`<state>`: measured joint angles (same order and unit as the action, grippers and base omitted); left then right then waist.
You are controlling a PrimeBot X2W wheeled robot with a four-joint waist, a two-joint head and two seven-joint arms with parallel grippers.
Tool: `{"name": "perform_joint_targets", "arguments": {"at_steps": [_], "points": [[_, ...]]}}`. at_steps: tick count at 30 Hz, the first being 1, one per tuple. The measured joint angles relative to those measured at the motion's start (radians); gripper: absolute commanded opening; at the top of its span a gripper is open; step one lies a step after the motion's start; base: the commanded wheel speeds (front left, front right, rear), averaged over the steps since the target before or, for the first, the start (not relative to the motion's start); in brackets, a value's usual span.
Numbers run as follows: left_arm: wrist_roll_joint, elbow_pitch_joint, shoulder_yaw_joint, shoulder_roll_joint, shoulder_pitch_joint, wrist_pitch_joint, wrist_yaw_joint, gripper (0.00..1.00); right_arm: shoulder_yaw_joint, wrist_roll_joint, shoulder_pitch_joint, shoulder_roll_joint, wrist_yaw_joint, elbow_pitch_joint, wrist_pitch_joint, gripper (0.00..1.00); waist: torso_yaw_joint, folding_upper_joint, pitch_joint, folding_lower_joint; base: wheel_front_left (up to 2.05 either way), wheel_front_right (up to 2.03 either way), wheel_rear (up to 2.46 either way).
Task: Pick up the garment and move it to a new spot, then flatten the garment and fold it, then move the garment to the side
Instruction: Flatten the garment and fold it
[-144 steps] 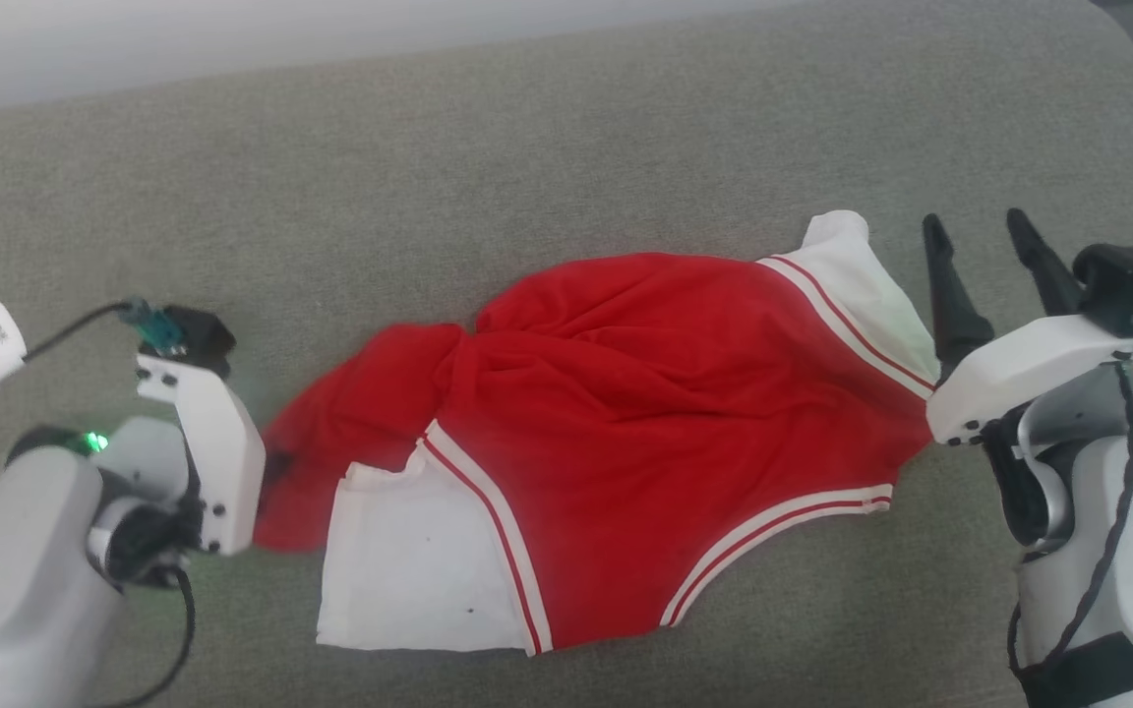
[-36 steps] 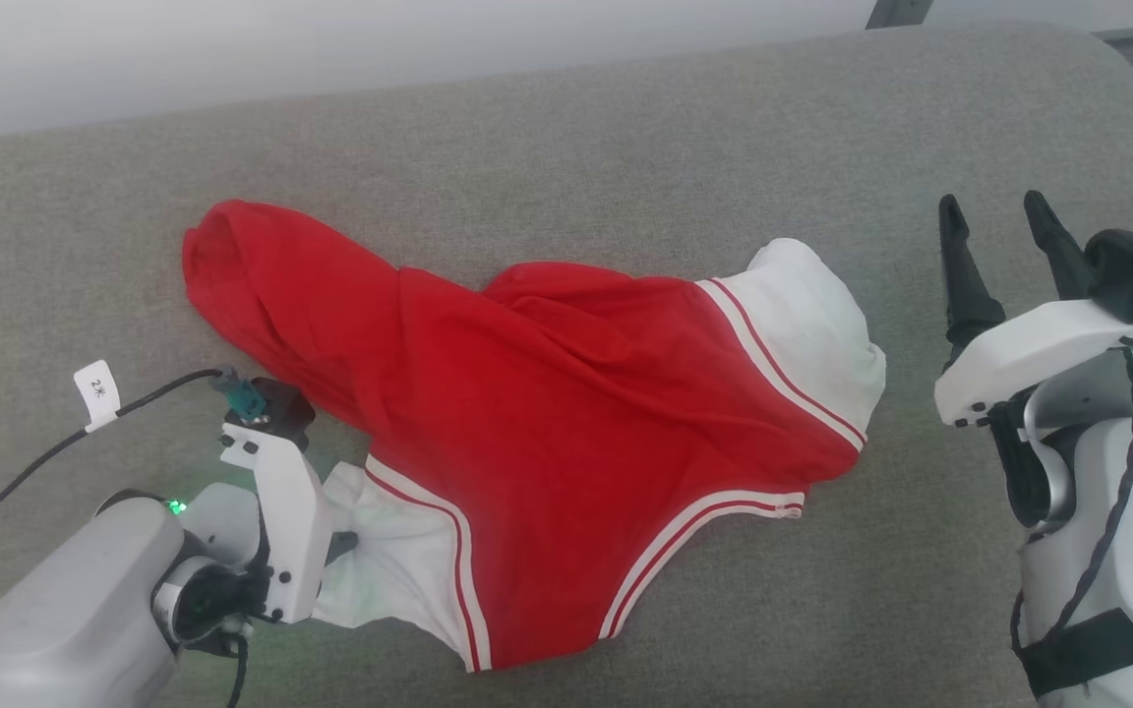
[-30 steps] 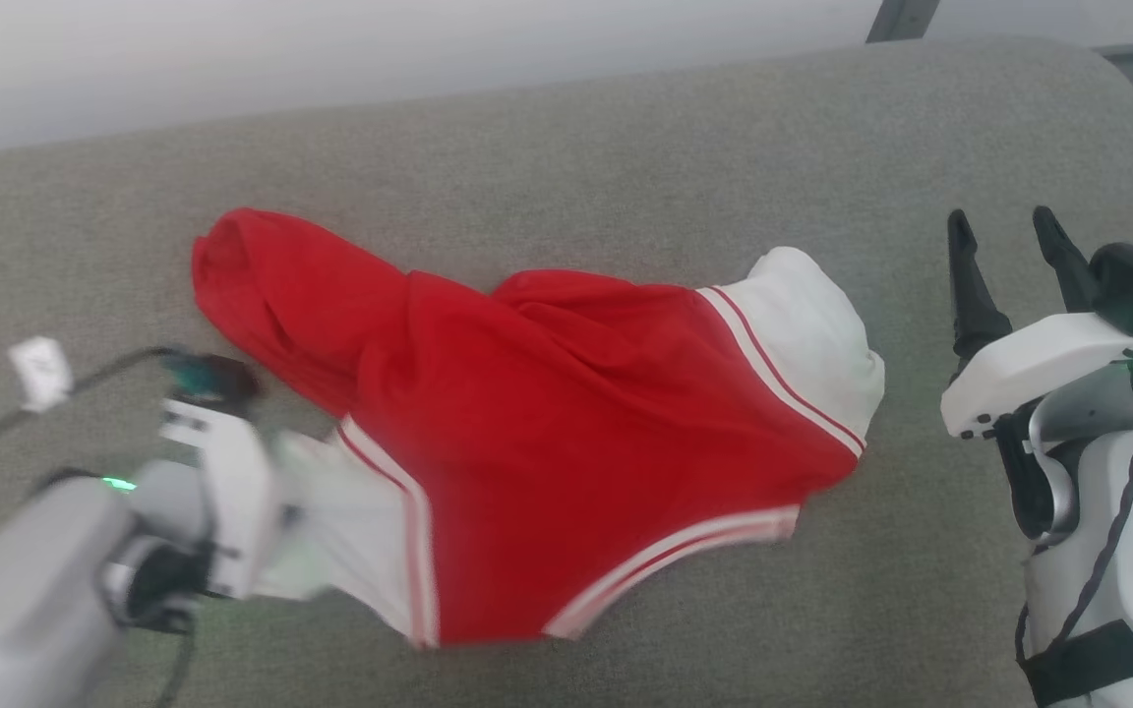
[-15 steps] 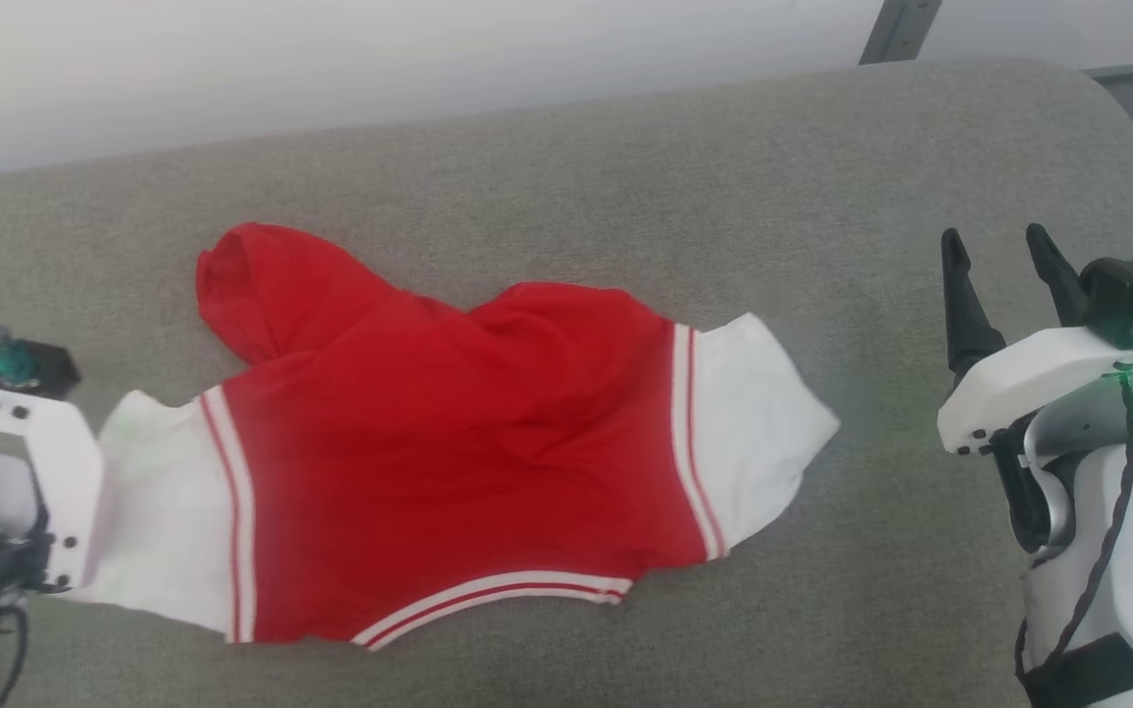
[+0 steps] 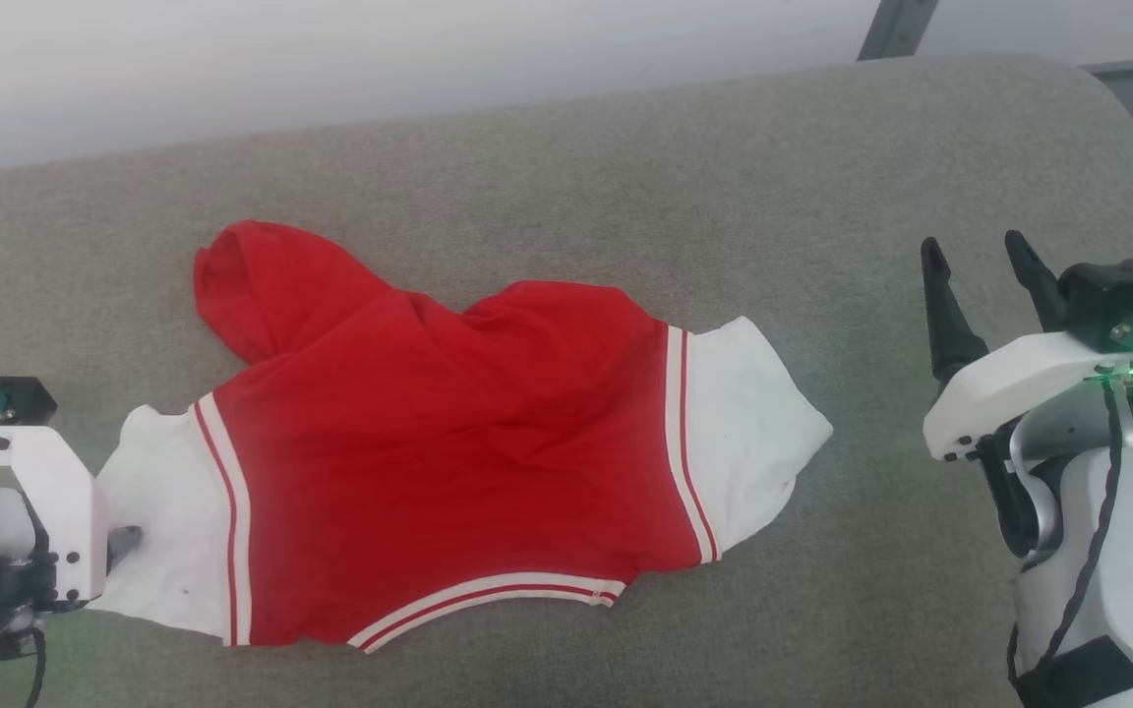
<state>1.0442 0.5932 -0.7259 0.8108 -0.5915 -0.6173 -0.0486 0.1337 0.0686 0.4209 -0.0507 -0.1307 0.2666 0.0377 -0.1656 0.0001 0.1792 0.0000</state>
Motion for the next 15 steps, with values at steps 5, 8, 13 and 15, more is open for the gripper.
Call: {"name": "perform_joint_targets", "arguments": {"at_steps": [5, 8, 13, 15], "points": [[0.006, 0.007, 0.002, 0.004, 0.000, -0.026, -0.018, 1.00, 0.001, -0.009, 0.006, 0.000, 0.000, 0.002, 0.004, 1.00, 0.018, 0.0000, -0.012, 0.0000, 0.00, 0.00, 0.00], [0.014, -0.010, 0.001, 0.011, 0.000, -0.046, -0.026, 1.00, 0.003, -0.009, 0.006, 0.000, 0.000, -0.001, 0.008, 1.00, 0.028, 0.0000, -0.020, 0.0000, 0.00, 0.00, 0.00], [0.014, -0.035, -0.011, 0.019, 0.021, -0.072, -0.037, 1.00, -0.003, -0.010, 0.005, 0.000, 0.000, -0.007, 0.025, 1.00, 0.036, 0.0000, -0.023, 0.0000, 0.00, 0.00, 0.00], [0.016, -0.039, -0.012, 0.015, 0.026, -0.066, -0.045, 1.00, -0.011, -0.009, 0.004, 0.000, 0.000, -0.013, 0.036, 1.00, 0.036, 0.0000, -0.018, 0.0000, 0.00, 0.00, 0.00]]}}
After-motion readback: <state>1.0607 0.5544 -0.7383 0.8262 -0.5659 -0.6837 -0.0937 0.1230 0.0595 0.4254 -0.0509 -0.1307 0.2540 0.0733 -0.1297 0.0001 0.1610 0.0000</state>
